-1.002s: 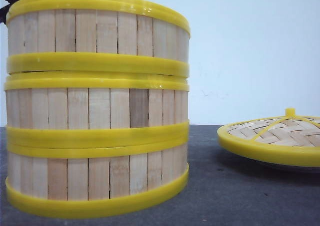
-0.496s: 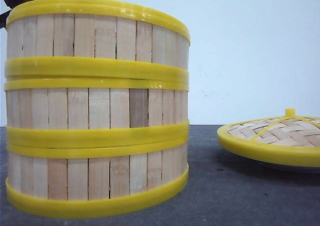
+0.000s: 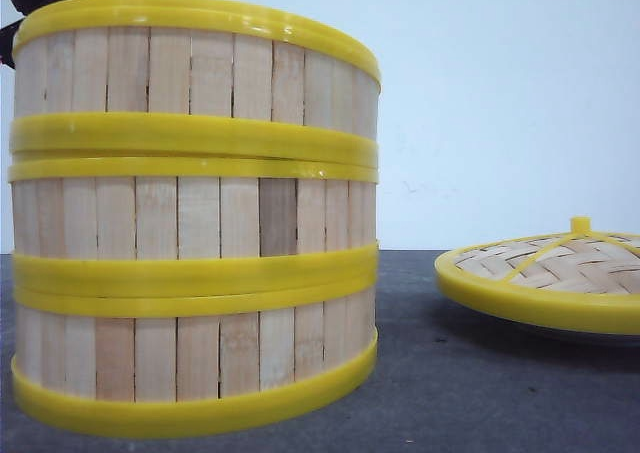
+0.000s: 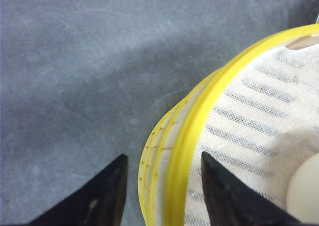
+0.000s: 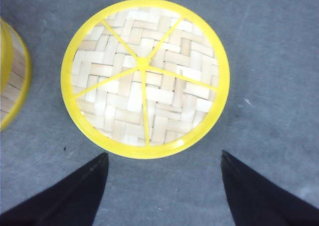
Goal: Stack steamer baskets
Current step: 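Lower the basket onto the stack and open the left gripper, then lower the right gripper onto the yellow knob of the bamboo lid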
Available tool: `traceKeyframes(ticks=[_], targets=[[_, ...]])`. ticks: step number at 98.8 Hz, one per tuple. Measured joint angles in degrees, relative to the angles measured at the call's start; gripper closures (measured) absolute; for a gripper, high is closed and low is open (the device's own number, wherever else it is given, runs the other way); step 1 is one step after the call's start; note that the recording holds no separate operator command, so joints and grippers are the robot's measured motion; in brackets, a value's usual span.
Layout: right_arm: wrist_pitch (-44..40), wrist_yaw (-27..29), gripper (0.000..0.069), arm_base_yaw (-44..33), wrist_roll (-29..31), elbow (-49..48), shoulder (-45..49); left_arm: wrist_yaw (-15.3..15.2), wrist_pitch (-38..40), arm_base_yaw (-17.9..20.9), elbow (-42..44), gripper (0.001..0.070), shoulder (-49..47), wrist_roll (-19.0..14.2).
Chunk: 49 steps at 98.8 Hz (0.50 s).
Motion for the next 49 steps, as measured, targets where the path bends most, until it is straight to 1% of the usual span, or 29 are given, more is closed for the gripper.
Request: traceKeyframes(ticks=[18,33,39,49], targets=[[4.31,-3.91,0.0251,0.0,-0.52,-0.02,5.6,0.0,-1.16,0.85,0.0,0.0436,-6.16,0.0],[7.67,-4.2,0.0251,-0.24,-0.94,-0.02,10.82,-0.24,-2.8,2.91,0.0,0.0436,-12.0,0.0],[8.72,-4.2,0.0251,-0.37,-1.42,-0.02,13.14,-2.03,-4.02,3.89,0.0,0.0436,-13.97,0.0],[10.1,-4.2,0.0251,-0.37,-1.95,0.0,16.74,-7.34,-6.78,5.35,0.0,0.0436,-16.96,0.04]])
